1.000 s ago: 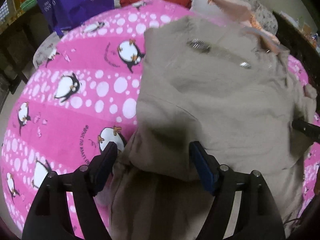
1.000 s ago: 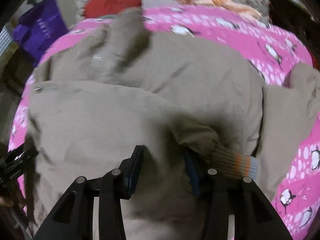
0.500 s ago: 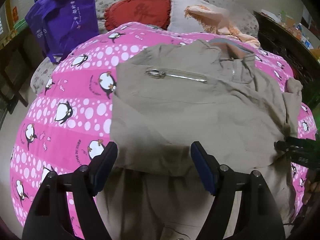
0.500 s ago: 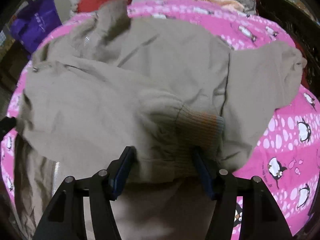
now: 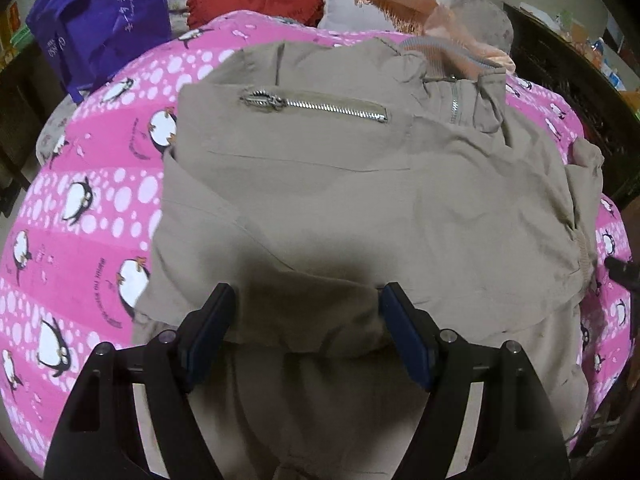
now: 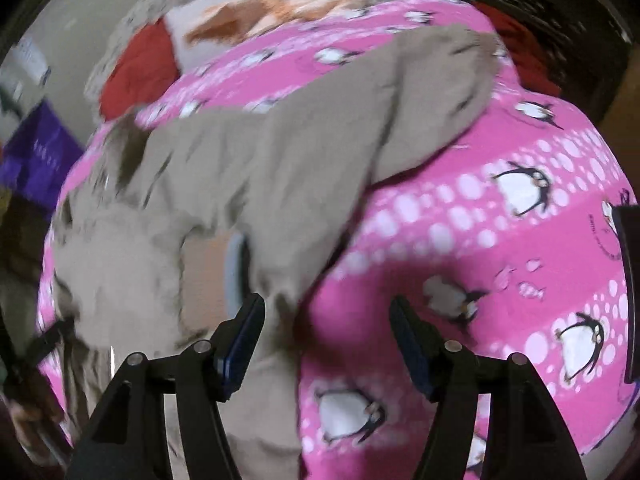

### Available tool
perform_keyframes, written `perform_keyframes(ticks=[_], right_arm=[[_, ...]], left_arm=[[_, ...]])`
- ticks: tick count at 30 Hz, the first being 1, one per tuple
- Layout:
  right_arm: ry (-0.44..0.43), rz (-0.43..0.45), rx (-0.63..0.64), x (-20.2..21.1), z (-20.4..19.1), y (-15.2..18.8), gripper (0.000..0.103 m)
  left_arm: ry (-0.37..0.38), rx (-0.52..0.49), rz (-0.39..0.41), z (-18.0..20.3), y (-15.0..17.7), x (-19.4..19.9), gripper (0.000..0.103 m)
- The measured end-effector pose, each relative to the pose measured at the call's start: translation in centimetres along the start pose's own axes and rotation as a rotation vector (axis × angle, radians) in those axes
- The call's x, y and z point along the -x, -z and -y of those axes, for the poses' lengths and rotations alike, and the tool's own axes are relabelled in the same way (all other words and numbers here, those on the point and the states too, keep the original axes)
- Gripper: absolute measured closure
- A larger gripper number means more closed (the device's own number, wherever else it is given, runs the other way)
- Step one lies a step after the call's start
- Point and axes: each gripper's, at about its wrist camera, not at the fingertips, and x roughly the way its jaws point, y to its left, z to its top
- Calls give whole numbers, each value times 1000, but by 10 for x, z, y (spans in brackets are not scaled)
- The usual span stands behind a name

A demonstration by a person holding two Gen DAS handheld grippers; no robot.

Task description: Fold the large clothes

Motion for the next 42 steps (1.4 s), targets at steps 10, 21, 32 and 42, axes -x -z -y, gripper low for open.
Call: perform_keyframes(ticks=[10,21,32,42], right_arm=[[62,134,-282,-23,86,-77,36],[151,176,-364,-35,107,-130,29],[4,102,-321,-77,61,-166,34],[-171,360,-317,32,89,-115,102]], left_arm=[[-12,-8,-1,-7,-2,4,27],[-30,0,-11,-7,-3,2,27],[-24,10,-19,-1,-1,3,27],[-8,25,-1,-8,-1,6,27]])
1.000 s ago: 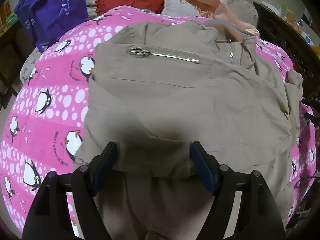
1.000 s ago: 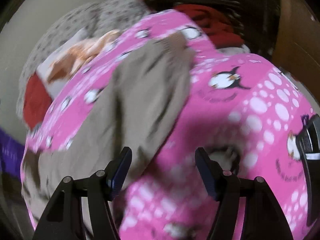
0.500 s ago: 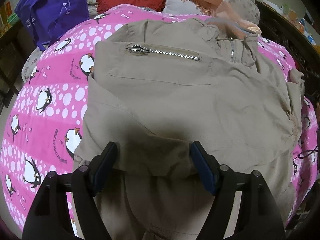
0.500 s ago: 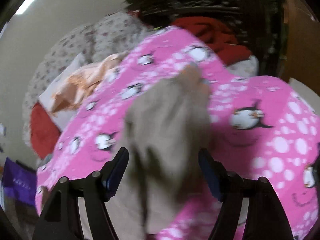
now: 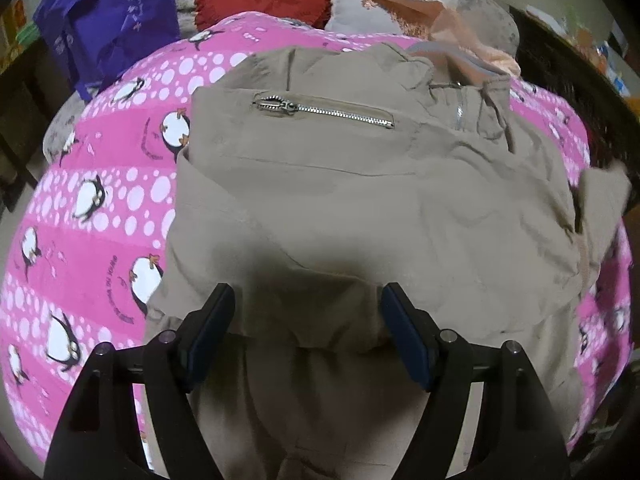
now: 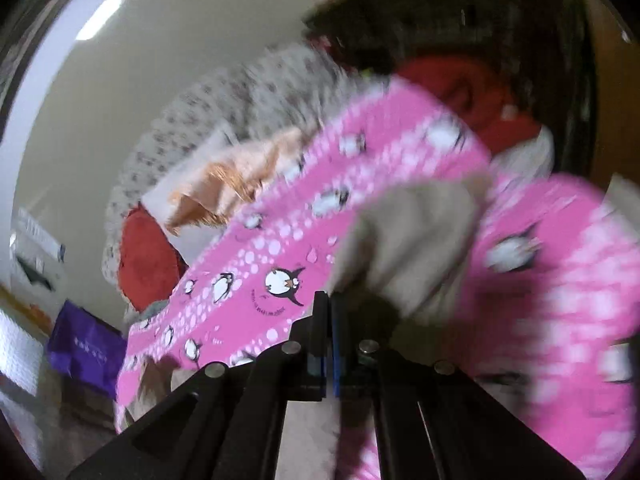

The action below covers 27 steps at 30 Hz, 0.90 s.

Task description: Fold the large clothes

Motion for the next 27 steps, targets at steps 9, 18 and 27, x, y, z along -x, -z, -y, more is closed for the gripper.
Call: perform_keyframes(ticks=[9,18,27], right_arm=[[137,-108,64,77,46,59,102],[112,-37,-126,95,117,75,32],[93,-61,-147,10,120,34,71]], left_arm=[[25,-26,9,12,9,11,27],[30,-26,18,17,9,17,27],[8,-37,6,18,16,24,27]])
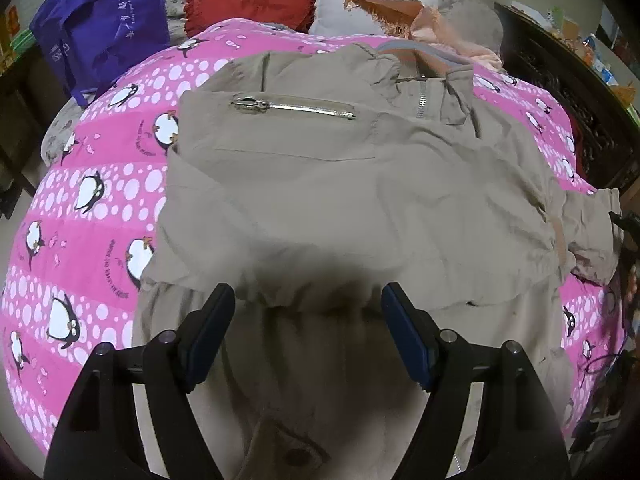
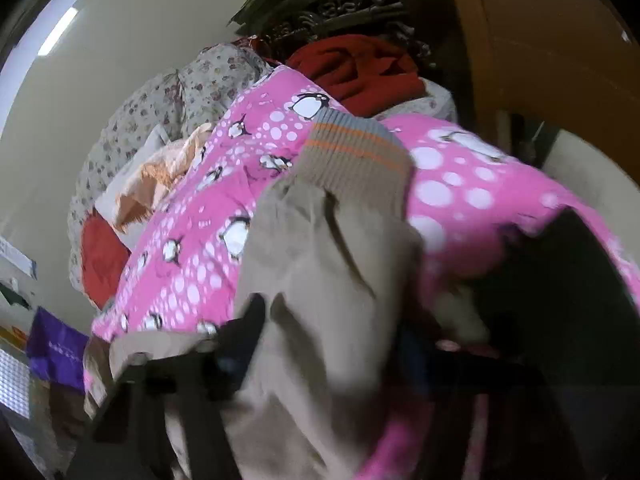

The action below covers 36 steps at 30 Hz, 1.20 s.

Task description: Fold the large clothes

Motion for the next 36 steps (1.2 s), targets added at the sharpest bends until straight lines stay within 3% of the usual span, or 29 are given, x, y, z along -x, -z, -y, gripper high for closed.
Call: perform_keyframes(ticks=[1,2,6,7,10,13,17,22,28,30,32,34,36], right_arm=[[-11,6,-9,-2,0,-3,93],[-14,16,-16,-1,-1,-4,97],[-1,190,-22,56,-6,-7,99],[69,246,9,76,-9,-5,99],[155,232,78,94,-16,0,99],[78,192,122,102,-33,5,99],[-56,162,242,113,-94,18,99],[-249,17,477,95,-214,72,99],[-437,-209,643,37,-329,179,98],[-502,-281,652,13,-350,219,89],[-497,-439,668,-16,-362,257,50],[-437,-592,700,-37,-364,284,51],[-425,-580,737,-31,-354,288,51]], left_arm=[[-4,2,2,-2,0,1,27],[-8,6,6,-5,0,3,27],[-17,43,23,-21,0,7,27],[-16,56,25,-26,0,7,27],[-19,67,28,-31,-1,5,27],[-5,81,36,-32,-2,7,27],[17,96,68,-35,-5,18,27],[20,135,96,-52,-10,27,27],[17,196,92,-70,-8,25,27],[23,206,88,-73,-7,23,27],[43,206,81,-73,-7,22,27],[57,191,76,-71,-8,22,25],[76,165,83,-64,-10,22,22]])
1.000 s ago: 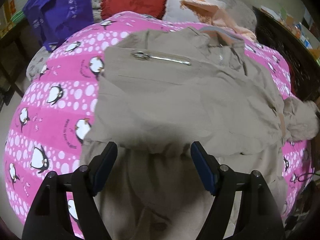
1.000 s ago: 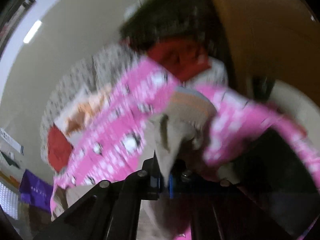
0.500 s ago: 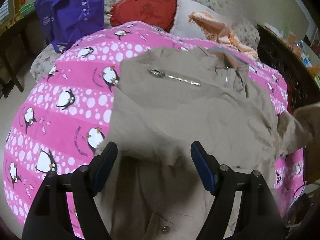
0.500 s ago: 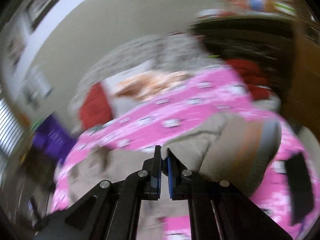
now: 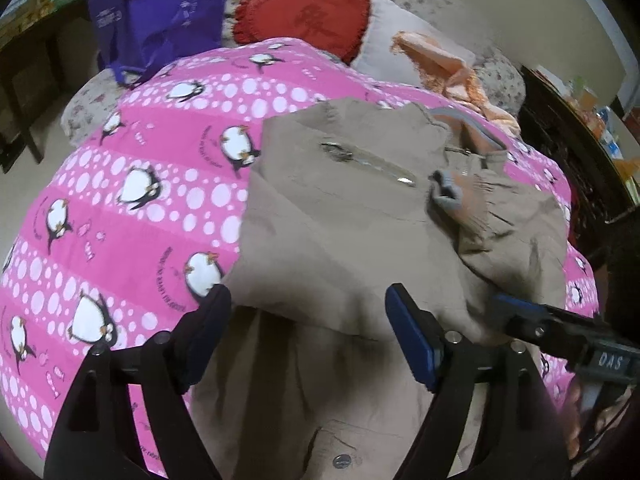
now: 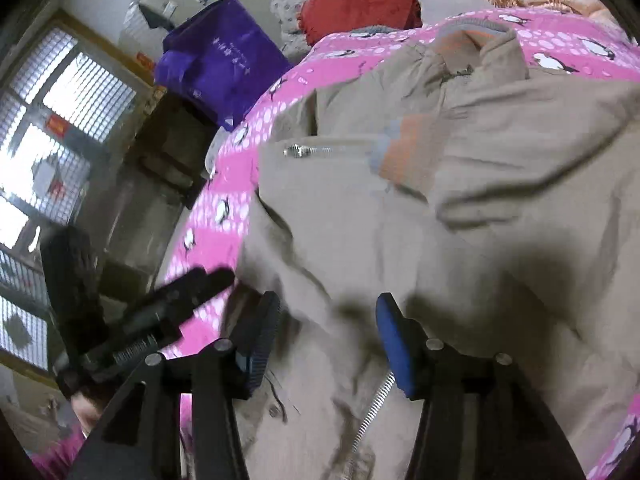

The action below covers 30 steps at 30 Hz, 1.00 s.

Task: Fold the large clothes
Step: 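Grasp the laid sleeve cuff with the left tool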

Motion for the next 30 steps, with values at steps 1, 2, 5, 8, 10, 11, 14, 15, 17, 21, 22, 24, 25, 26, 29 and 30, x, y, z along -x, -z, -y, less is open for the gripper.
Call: perform_keyframes(ticks=[1,2,5,8,10,11,14,15,17,21,22,24,25,26,29,30], right_arm=[[22,9,16,7,1,3,51],[48,23,33,17,4,6,48],[99,102,6,60,26,17,31],[121,153,-77,96,56,33,31],[143,170,-131,114,76,48,31],[156,177,-156,121,83,53,31],[197,199,-228,137,114,72,31],[220,197,-254,139,124,78,31],[251,185,-273,140,131,84,31],[264,188,-305,143,146,87,31],[259,190,-310,143,146,87,31],[249,199,-321,143,147,85,31],[242,204,-320,146,148,91,31],[236,211,-315,145,146,89,31],[243,217,-304,144,144,85,31],[247,215,-304,142,143,83,31]], left_arm=[[8,-6,2,2,-1,-1,20],[17,-15,5,9,-4,-3,20],[52,-47,14,33,-14,-13,20],[79,-61,18,60,-25,-31,20],[74,-78,30,80,-33,-46,20],[73,-86,36,87,-36,-52,20],[74,-96,24,110,-48,-77,21],[83,-86,15,113,-50,-81,21],[165,-50,10,120,-54,-85,76],[182,-141,10,140,-58,-69,93],[196,-147,21,141,-59,-61,94],[232,-149,63,138,-66,-32,94],[254,-142,86,134,-70,-17,94],[270,-134,113,128,-76,1,94],[290,-98,140,109,-84,28,94],[293,-91,144,103,-86,35,94]])
